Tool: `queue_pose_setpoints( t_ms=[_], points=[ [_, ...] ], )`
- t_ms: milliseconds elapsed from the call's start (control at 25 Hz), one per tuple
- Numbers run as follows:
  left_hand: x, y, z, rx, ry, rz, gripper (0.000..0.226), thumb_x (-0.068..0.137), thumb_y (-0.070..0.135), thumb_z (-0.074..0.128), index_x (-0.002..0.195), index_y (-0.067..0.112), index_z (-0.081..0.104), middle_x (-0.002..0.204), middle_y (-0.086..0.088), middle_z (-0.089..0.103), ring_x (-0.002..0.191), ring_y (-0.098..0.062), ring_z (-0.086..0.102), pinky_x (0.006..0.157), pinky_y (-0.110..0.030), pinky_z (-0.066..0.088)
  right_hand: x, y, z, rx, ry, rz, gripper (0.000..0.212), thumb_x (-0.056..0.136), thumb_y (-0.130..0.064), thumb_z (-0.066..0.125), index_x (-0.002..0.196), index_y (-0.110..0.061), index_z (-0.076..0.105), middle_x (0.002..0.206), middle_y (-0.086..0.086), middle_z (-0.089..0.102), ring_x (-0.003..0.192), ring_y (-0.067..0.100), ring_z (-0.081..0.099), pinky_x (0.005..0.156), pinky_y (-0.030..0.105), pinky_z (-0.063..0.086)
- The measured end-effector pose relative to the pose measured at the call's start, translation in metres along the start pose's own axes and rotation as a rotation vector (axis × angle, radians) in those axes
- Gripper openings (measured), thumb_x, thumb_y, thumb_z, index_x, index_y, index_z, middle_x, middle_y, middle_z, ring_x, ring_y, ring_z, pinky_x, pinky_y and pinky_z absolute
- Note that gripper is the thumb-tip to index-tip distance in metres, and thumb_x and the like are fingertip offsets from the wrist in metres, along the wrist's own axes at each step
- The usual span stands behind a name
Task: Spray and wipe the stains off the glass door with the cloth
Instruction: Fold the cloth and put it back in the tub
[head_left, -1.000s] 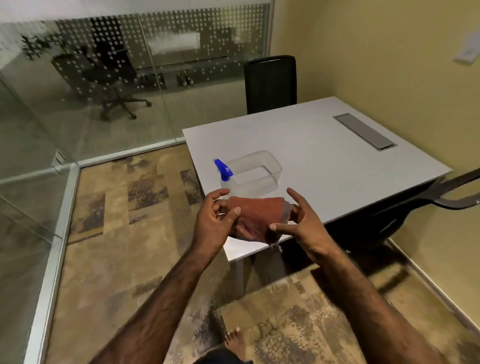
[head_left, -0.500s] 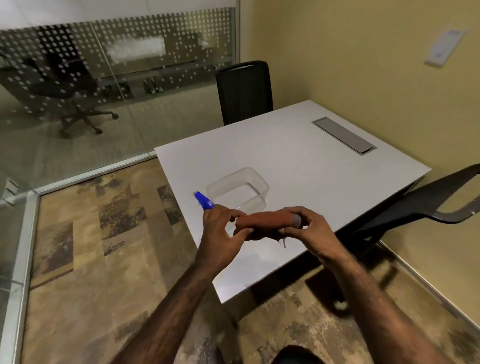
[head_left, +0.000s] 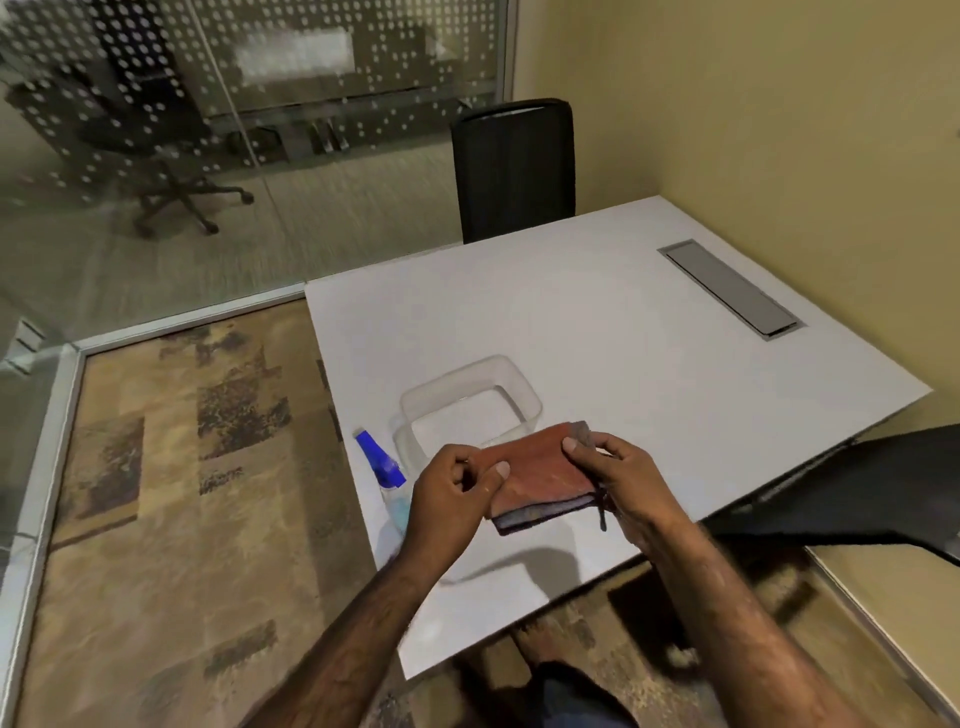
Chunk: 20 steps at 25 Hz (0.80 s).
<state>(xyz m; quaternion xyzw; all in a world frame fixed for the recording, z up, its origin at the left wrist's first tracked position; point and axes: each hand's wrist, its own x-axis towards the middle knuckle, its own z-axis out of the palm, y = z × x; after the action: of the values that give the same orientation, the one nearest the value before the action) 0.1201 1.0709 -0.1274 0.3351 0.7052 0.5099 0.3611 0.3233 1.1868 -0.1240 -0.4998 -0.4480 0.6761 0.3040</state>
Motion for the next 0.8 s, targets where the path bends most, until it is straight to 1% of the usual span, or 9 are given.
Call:
queue_pose_setpoints(
  t_ms=[120, 200, 320, 440, 520, 600, 680, 720, 800],
  points=[
    [0.031, 0.002, 0.013, -0.038, 0.028, -0.106, 0.023, 0.094, 0.033, 0.082, 0.112, 0.026, 0.069, 0.104, 0.003, 0.08, 0.097, -0.019, 0.079, 0.082, -0.034, 0.067, 0.049, -0.021, 0.001, 0.038, -0.056, 0.115, 0.032, 0.091, -0.021, 0.087, 0.116, -0.003, 0.079, 0.097, 0.018, 0.082, 0.08, 0.028, 0.077, 0.067, 0.034, 0.063],
    [0.054, 0.006, 0.023, -0.008, 0.053, -0.17, 0.028, 0.095, 0.037, 0.079, 0.119, 0.025, 0.07, 0.111, 0.003, 0.079, 0.1, -0.019, 0.078, 0.084, -0.033, 0.067, 0.086, -0.036, 0.0, 0.008, -0.121, 0.156, 0.035, 0.091, -0.016, 0.087, 0.121, -0.002, 0.078, 0.098, 0.018, 0.082, 0.078, 0.027, 0.076, 0.064, 0.032, 0.061],
    [0.086, 0.011, 0.034, 0.067, 0.081, -0.256, 0.027, 0.098, 0.045, 0.073, 0.119, 0.03, 0.065, 0.112, 0.005, 0.076, 0.097, -0.015, 0.075, 0.077, -0.02, 0.06, 0.138, -0.058, 0.001, -0.066, -0.254, 0.148, 0.036, 0.09, -0.001, 0.083, 0.125, -0.007, 0.076, 0.103, 0.018, 0.08, 0.079, 0.025, 0.075, 0.061, 0.026, 0.058],
    [0.116, 0.01, 0.044, 0.091, 0.108, -0.293, 0.03, 0.099, 0.048, 0.07, 0.121, 0.029, 0.062, 0.116, 0.003, 0.074, 0.099, -0.015, 0.074, 0.076, -0.019, 0.058, 0.184, -0.073, 0.008, -0.218, -0.302, 0.085, 0.041, 0.086, 0.004, 0.084, 0.123, -0.011, 0.076, 0.101, 0.013, 0.078, 0.075, 0.019, 0.071, 0.05, 0.017, 0.047],
    [0.134, 0.008, 0.052, 0.125, 0.11, -0.327, 0.032, 0.1, 0.052, 0.066, 0.121, 0.028, 0.061, 0.12, 0.0, 0.073, 0.101, -0.02, 0.073, 0.082, -0.024, 0.059, 0.211, -0.078, 0.014, -0.282, -0.314, 0.037, 0.042, 0.085, 0.001, 0.087, 0.122, -0.015, 0.075, 0.1, 0.006, 0.078, 0.081, 0.019, 0.072, 0.059, 0.019, 0.053],
    [0.15, 0.004, 0.063, 0.158, 0.113, -0.379, 0.035, 0.102, 0.056, 0.059, 0.122, 0.028, 0.06, 0.122, 0.0, 0.072, 0.103, -0.02, 0.071, 0.085, -0.027, 0.055, 0.237, -0.077, 0.018, -0.353, -0.333, -0.032, 0.037, 0.083, -0.006, 0.09, 0.115, -0.021, 0.079, 0.103, -0.001, 0.08, 0.09, 0.019, 0.075, 0.075, 0.029, 0.062],
    [0.165, 0.0, 0.071, 0.21, 0.132, -0.428, 0.04, 0.104, 0.057, 0.055, 0.123, 0.023, 0.063, 0.117, 0.001, 0.071, 0.101, -0.019, 0.068, 0.086, -0.026, 0.052, 0.258, -0.077, 0.025, -0.471, -0.384, -0.105, 0.029, 0.085, -0.014, 0.09, 0.11, -0.025, 0.081, 0.109, -0.008, 0.081, 0.093, 0.017, 0.077, 0.081, 0.031, 0.065],
    [0.172, -0.002, 0.073, 0.24, 0.148, -0.453, 0.04, 0.104, 0.056, 0.057, 0.119, 0.02, 0.065, 0.112, 0.001, 0.071, 0.098, -0.019, 0.068, 0.083, -0.024, 0.052, 0.267, -0.078, 0.029, -0.545, -0.415, -0.143, 0.028, 0.086, -0.017, 0.09, 0.11, -0.027, 0.081, 0.11, -0.01, 0.081, 0.093, 0.015, 0.077, 0.082, 0.03, 0.064],
    [0.185, -0.01, 0.073, 0.293, 0.175, -0.493, 0.038, 0.102, 0.054, 0.064, 0.105, 0.016, 0.067, 0.104, -0.001, 0.073, 0.09, -0.018, 0.067, 0.072, -0.023, 0.052, 0.284, -0.08, 0.04, -0.71, -0.483, -0.225, 0.028, 0.087, -0.019, 0.09, 0.112, -0.027, 0.08, 0.113, -0.013, 0.078, 0.088, 0.006, 0.074, 0.077, 0.018, 0.058]
  ],
)
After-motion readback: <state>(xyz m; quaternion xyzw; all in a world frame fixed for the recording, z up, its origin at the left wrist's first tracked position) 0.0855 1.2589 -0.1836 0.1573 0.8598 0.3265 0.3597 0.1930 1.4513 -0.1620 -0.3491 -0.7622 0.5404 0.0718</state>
